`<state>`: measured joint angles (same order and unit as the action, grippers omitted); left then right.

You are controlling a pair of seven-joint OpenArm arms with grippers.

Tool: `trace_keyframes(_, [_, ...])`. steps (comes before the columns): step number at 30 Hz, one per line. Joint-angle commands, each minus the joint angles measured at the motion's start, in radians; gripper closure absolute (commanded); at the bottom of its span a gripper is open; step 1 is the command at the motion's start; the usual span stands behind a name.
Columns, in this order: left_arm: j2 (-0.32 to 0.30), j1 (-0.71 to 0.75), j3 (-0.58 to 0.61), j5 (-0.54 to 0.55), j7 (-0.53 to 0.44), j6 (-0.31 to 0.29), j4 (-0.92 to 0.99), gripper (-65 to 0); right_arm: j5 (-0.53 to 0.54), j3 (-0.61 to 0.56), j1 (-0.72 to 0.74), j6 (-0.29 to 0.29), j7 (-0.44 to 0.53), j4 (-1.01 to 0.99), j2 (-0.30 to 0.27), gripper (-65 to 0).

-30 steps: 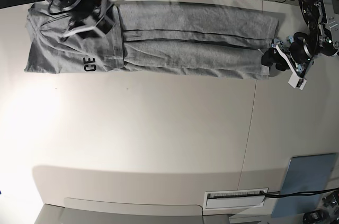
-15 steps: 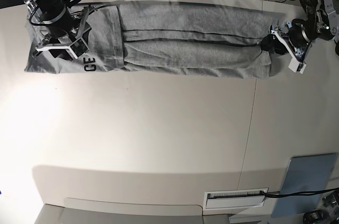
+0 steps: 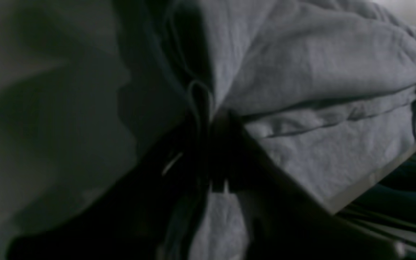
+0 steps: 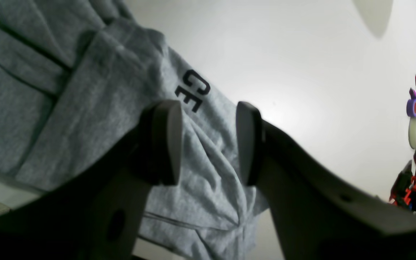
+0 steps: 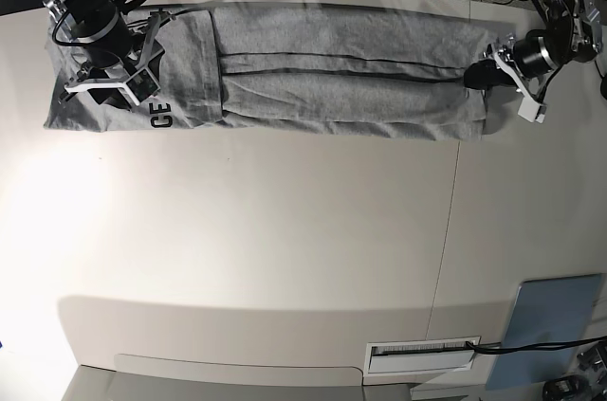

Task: Fold the T-shirt properly
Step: 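Fold the sleeve end inward with the right gripper and press it flat, then fold the strip end with the left gripper toward the shirt middle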

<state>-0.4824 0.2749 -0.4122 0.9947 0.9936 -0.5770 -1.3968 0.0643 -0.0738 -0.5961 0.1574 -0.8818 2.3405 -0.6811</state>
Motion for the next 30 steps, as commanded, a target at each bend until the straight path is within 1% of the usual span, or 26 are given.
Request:
trace_keyframes(1, [-0.018,-0.014,-0.003,-0.004,-0.006,0.003,-0.01,0.0,-0.025,0.01,0.0,-0.006,0.018,0.016,-0.014,-24.9])
trace_keyframes(2, [-0.021,-0.023,-0.003,-0.013,-0.004,0.005,-0.01,0.0,-0.043,0.01,0.0,-0.021,0.018,0.016,-0.014,-24.9])
trace_keyframes(3, [-0.026,-0.031,-0.004,-0.026,-0.003,0.021,-0.011,0.0,-0.063,0.011,0.0,-0.053,0.019,0.016,-0.014,-24.9])
trace_keyframes(5, [-0.037,-0.052,-0.004,-0.076,-0.003,0.068,-0.014,0.0,-0.108,0.011,0.0,-0.125,0.018,0.016,-0.015,-24.8])
trace_keyframes(6, [-0.044,-0.063,-0.004,-0.104,-0.004,0.086,-0.02,0.0,-0.12,0.017,0.0,-0.148,0.018,0.016,-0.014,-24.9])
trace_keyframes(8, [-0.059,-0.078,-0.004,-0.171,-0.004,0.123,-0.046,0.0,-0.118,0.047,0.0,-0.158,0.016,0.016,-0.014,-24.8])
trace_keyframes(12, [-0.085,-0.079,-0.003,-0.311,-0.006,0.234,-0.133,0.0,-0.076,0.148,0.0,-0.158,0.02,-0.103,-0.014,-24.8])
trace_keyframes(14, [-0.088,-0.069,-0.003,-0.358,0.002,0.275,-0.195,0.0,-0.04,0.207,0.0,-0.158,0.027,-0.155,-0.014,-24.8])
trace_keyframes(15, [-0.085,-0.066,-0.003,-0.365,0.018,0.286,-0.231,0.0,-0.017,0.237,0.0,-0.157,0.033,-0.176,-0.014,-24.8])
trace_keyframes(18, [-0.058,-0.047,-0.003,-0.386,0.057,0.292,-0.368,0.0,0.039,0.314,0.0,-0.154,0.05,-0.217,-0.014,-24.8])
trace_keyframes(21, [0.005,-0.016,-0.002,-0.396,0.1,0.292,-0.525,0.0,0.049,0.355,0.0,-0.153,0.054,-0.237,-0.014,-24.8])
trace_keyframes(23, [0.053,0.017,-0.002,-0.388,0.098,0.289,-0.618,0.0,0.049,0.359,0.0,-0.153,0.055,-0.241,-0.014,-24.8])
trace_keyframes(27, [0.131,0.099,0.019,-0.292,0.087,0.286,-0.747,0.0,0.056,0.359,0.0,-0.153,0.053,-0.241,-0.014,-24.8])
trace_keyframes(29, [0.16,0.129,0.068,-0.266,0.08,0.264,-0.783,0.0,0.056,0.359,0.0,-0.153,0.053,-0.241,-0.014,-24.8])
trace_keyframes(30, [0.172,0.135,0.103,-0.254,0.079,0.263,-0.79,0.0,0.056,0.359,0.0,-0.153,0.054,-0.241,-0.014,-24.8])
